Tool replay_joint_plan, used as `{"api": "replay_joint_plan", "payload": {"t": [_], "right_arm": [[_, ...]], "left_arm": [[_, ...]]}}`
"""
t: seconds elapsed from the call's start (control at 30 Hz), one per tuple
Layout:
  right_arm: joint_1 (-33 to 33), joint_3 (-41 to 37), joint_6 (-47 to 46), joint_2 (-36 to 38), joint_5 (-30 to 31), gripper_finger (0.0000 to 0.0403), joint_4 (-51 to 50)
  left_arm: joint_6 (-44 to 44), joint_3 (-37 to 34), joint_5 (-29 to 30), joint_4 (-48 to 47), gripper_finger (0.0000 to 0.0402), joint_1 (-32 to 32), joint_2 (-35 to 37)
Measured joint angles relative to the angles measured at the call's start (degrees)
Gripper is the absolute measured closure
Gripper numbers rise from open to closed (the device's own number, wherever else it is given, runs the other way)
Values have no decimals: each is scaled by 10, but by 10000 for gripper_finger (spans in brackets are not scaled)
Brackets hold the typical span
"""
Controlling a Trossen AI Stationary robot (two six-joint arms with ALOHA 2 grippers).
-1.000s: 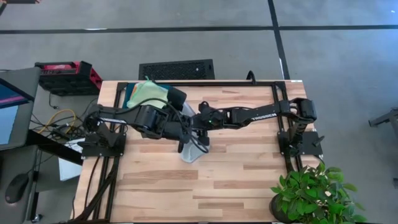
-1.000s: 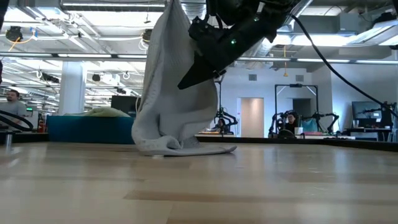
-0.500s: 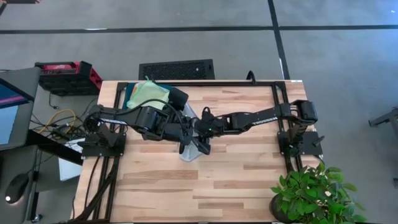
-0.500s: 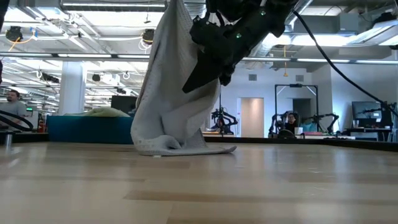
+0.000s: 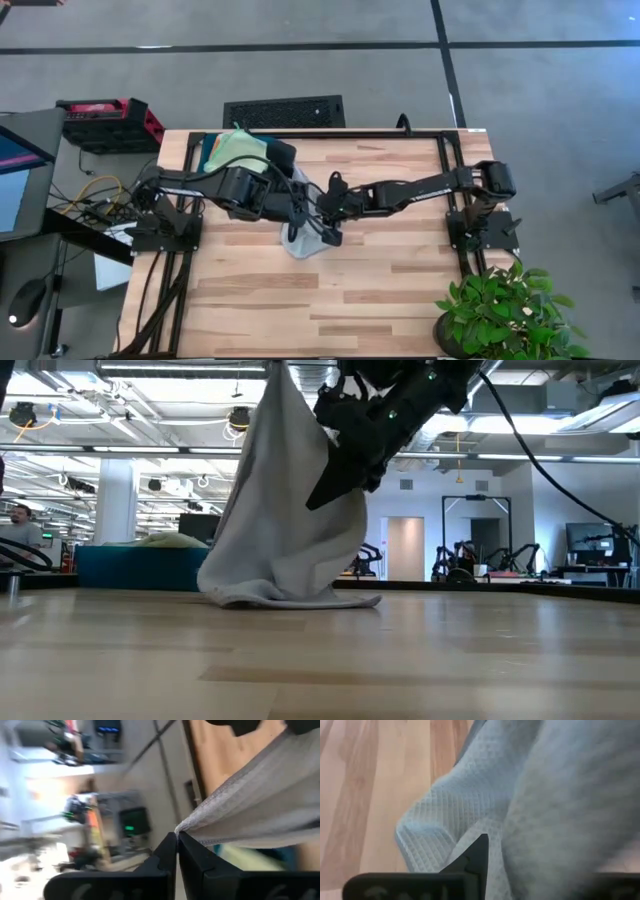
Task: Fold microfiber towels
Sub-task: Fold the gray towel
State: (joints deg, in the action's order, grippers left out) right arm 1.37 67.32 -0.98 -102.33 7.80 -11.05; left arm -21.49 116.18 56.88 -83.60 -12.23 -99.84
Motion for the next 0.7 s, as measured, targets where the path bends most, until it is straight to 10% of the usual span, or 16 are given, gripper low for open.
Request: {"api": "replay_joint_plan", "payload": {"t": [0.7], "right_arm": [[-36,-2,77,39,15,328,15]], "left_arm": [[233,-1,-227,-57,401,6,-12]]}}
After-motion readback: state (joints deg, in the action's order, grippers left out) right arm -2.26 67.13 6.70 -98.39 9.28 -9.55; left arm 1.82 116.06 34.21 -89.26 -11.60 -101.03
